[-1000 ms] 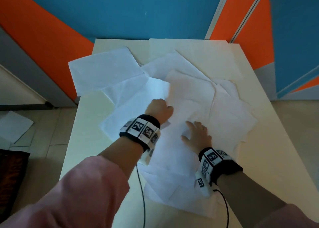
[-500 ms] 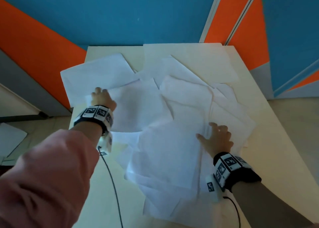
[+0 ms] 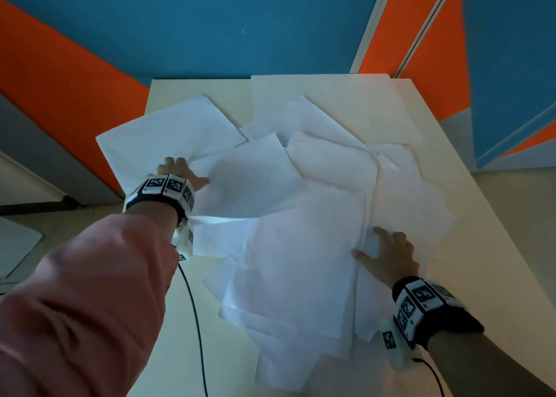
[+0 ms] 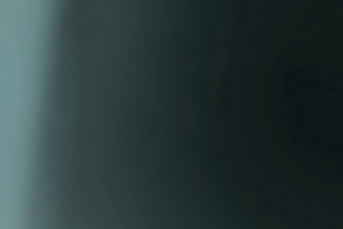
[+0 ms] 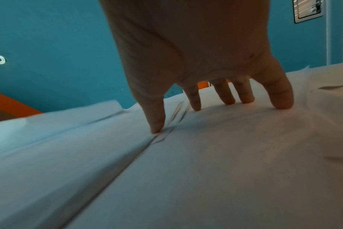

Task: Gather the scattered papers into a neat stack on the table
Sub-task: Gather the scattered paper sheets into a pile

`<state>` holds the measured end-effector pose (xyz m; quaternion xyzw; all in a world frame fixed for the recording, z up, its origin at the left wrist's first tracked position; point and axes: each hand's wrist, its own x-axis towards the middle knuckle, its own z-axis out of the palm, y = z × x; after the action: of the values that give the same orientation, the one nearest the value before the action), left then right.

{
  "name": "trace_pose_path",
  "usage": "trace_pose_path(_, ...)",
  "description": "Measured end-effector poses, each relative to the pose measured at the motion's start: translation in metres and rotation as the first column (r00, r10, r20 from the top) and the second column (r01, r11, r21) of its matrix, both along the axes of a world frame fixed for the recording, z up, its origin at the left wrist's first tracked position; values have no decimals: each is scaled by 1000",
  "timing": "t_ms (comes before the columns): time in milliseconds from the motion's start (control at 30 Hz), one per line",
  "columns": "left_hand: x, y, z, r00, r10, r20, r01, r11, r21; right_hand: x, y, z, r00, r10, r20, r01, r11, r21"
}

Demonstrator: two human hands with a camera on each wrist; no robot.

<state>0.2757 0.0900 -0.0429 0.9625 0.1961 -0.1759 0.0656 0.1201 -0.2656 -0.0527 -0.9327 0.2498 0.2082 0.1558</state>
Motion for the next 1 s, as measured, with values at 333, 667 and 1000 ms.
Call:
trace_pose_path(333, -47, -28, -1, 998, -33, -47, 30, 997, -76, 0, -1, 2, 999, 24, -30, -25, 1000, -6)
trace_pose_path(667, -93, -43, 13, 999, 50, -2, -48, 946, -320, -8, -3, 21, 993, 56, 101, -67, 991, 112)
trace_pose_path(1000, -113, -71, 22, 993, -50, -104, 3, 913, -408, -13, 69, 19, 994, 23, 104, -65, 901, 428)
